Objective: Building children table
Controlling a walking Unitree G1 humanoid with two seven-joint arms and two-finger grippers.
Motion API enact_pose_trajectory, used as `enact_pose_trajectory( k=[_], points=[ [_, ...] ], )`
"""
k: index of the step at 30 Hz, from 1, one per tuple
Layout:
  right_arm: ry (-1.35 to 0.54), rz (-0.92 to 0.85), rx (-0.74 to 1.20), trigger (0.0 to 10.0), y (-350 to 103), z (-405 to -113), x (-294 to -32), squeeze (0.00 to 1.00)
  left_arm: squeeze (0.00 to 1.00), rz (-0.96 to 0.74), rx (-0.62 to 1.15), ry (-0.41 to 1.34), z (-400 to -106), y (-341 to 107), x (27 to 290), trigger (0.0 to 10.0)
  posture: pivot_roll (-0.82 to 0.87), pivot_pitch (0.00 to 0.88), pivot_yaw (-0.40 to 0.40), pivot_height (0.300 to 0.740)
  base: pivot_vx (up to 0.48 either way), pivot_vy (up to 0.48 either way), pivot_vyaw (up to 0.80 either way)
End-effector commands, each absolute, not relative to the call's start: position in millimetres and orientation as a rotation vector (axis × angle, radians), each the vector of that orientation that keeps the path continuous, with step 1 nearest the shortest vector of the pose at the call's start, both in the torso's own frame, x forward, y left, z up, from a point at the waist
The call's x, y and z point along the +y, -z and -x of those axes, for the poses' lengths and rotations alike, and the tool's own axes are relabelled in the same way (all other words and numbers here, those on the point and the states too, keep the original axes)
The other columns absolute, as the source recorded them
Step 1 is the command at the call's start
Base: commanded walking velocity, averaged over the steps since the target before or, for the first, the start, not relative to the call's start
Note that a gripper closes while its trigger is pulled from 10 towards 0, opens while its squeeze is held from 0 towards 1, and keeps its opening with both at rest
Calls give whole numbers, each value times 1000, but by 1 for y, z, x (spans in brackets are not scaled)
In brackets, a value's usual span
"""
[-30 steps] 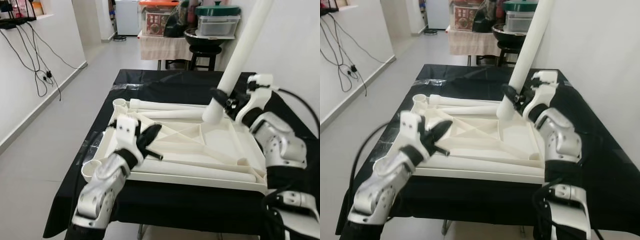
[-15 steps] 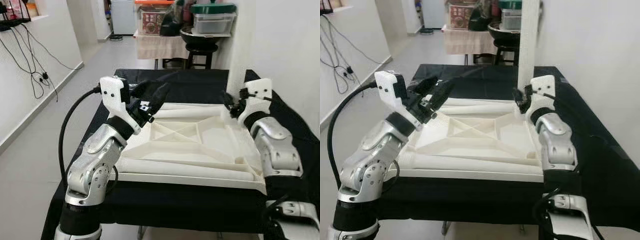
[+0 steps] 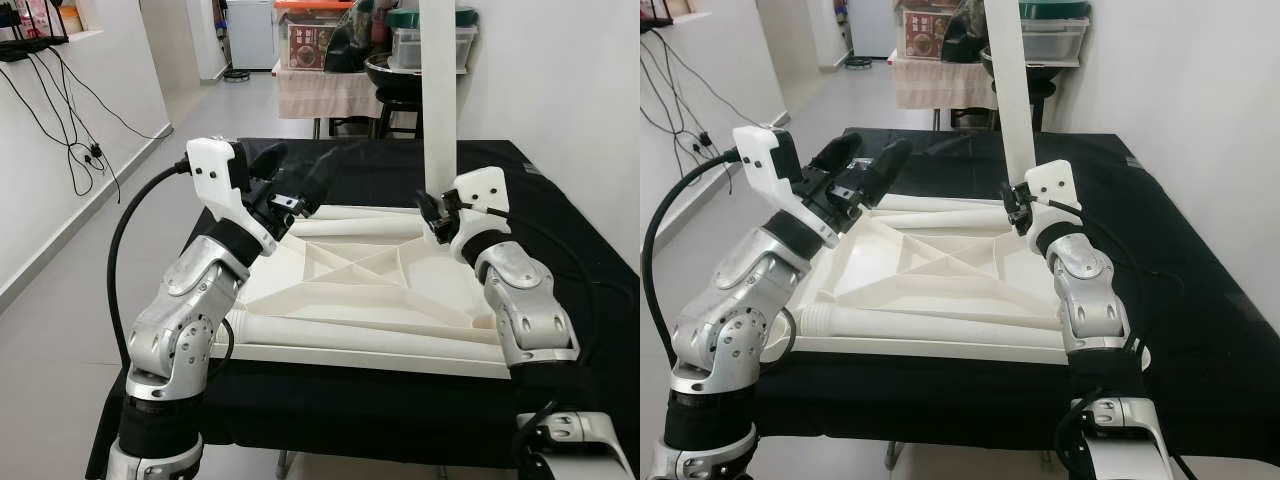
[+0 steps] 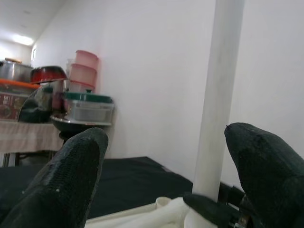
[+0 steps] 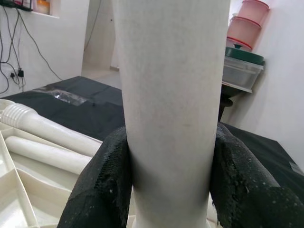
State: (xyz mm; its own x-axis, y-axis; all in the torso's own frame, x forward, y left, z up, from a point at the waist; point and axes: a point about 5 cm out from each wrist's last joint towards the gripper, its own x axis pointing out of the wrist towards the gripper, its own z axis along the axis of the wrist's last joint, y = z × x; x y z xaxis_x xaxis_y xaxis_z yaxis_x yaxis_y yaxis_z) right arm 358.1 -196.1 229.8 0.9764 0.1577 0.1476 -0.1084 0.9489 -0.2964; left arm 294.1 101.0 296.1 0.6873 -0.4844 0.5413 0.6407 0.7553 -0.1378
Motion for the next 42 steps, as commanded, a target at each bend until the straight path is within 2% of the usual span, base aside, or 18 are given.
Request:
enact_pose_trajectory(
  k=[1, 2, 4, 5, 20, 21, 27, 34, 42],
  points=[
    [-136, 300, -200, 10000, -233, -357, -194, 0, 1000, 323, -506, 631, -294, -299, 103, 10000, -95, 0, 4, 740, 0, 0, 0],
    [-136, 301, -200, 10000, -233, -357, -193, 0, 518, 318, -504, 625, -294, -299, 103, 10000, -93, 0, 6, 740, 0, 0, 0],
    [-137, 302, -200, 10000, -232, -357, -192, 0, 518, 315, -504, 620, -295, -300, 103, 10000, -92, 0, 7, 740, 0, 0, 0],
    [-138, 304, -200, 10000, -232, -357, -191, 0, 0, 314, -505, 614, -296, -301, 103, 10000, -84, 0, 8, 740, 0, 0, 0],
    [-227, 381, -205, 10000, -226, -356, -176, 0, 0, 304, -513, 632, -301, -308, 102, 10000, -83, 0, 10, 740, 0, 0, 0],
    [-311, 394, -207, 10000, -222, -352, -163, 0, 0, 304, -516, 649, -301, -308, 101, 10000, -85, 0, 11, 740, 0, 0, 0],
    [-477, 406, -212, 10000, -215, -342, -135, 0, 0, 289, -510, 704, -299, -307, 96, 10000, -87, 0, 13, 740, 0, 0, 0],
    [-571, 427, -219, 10000, -214, -334, -121, 0, 0, 239, -497, 726, -297, -302, 92, 10000, -85, 0, 12, 740, 0, 0, 0],
    [-649, 462, -205, 10000, -212, -328, -118, 0, 0, 213, -506, 707, -298, -302, 91, 10000, -87, 0, 14, 740, 0, 0, 0]
  ],
)
